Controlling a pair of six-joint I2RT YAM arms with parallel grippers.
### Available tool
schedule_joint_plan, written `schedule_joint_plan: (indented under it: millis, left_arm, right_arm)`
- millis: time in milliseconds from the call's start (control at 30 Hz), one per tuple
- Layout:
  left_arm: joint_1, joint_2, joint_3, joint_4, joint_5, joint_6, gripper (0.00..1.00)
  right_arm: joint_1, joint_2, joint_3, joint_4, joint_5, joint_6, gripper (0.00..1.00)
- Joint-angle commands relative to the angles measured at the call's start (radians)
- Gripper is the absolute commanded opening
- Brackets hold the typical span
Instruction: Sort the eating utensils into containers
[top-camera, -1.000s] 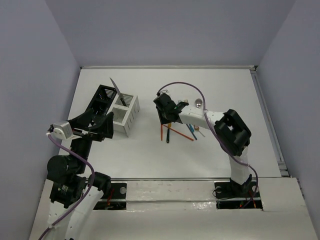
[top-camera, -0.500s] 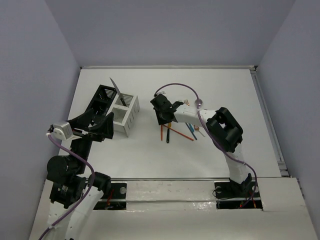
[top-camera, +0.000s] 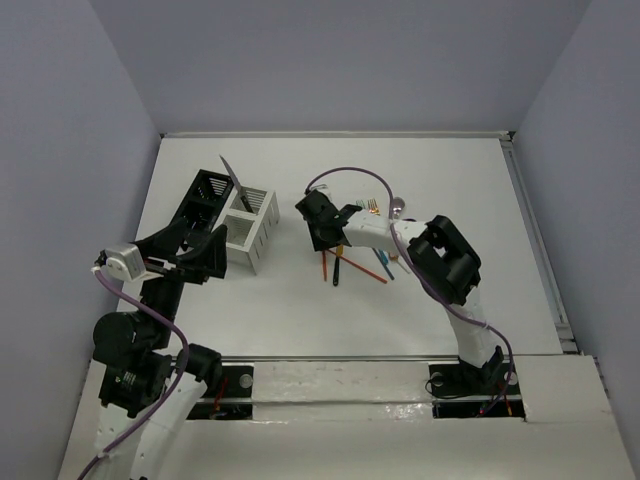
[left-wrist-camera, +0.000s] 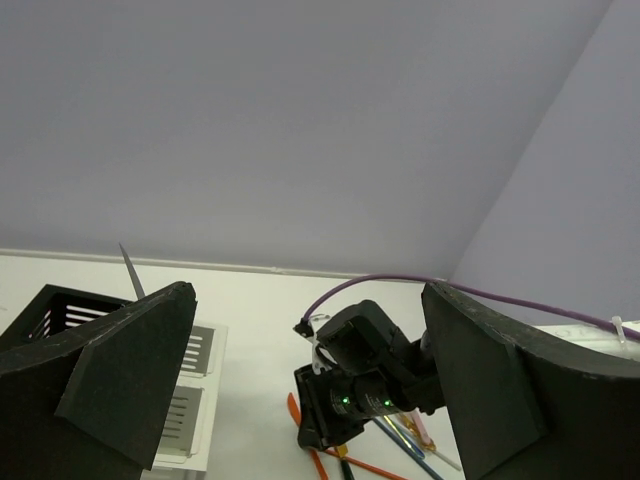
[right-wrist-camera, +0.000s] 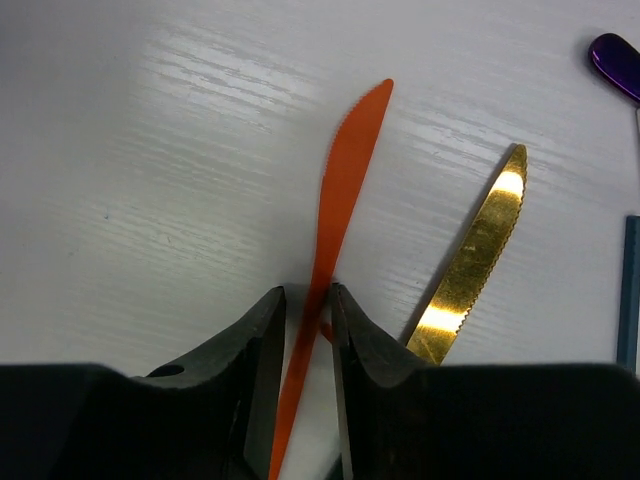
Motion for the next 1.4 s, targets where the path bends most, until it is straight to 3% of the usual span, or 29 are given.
schedule_joint_plan:
  millis: [0, 100, 467, 733, 967, 1067, 1367]
  left_arm:
    - [-0.004, -0.013, -0.001, 0.038, 0.0, 0.0, 0.99]
    - [-0.004, -0.014, -0.001, 0.038, 0.0, 0.002, 0.99]
    - [-0.004, -0.013, -0.003, 0.039, 0.006, -0.001, 0.99]
    - [-0.004, -0.014, -0.003, 0.039, 0.011, 0.0, 0.99]
    - [-0.004, -0.008, -0.003, 0.039, 0.014, -0.003, 0.99]
    - [-0.004, -0.007, -0.003, 0.041, 0.017, -0.003, 0.99]
    - [-0.004, 0.007, -0.005, 0.042, 0.018, -0.004, 0.99]
  right_arm:
    - [0.01, 0.04, 0.04, -0.014, 0.009, 0.024, 0.22]
    - [0.01, 0.046, 0.06, -0.023, 0.018, 0.021, 0.1]
    - [0.01, -0.006, 0.05, 0.071, 0.047, 0.05, 0.0]
    - [0.01, -0.219, -0.04, 0.412, -0.041, -0.014, 0.0]
    - [0.01, -0.265, -0.016, 0.666, -0.149, -0.039, 0.0]
    - [0.01, -0.218, 0.056, 0.793, -0.183, -0.063, 0.0]
    - [0.01, 0.072, 0.423, 0.905, -0.194, -0.163, 0.0]
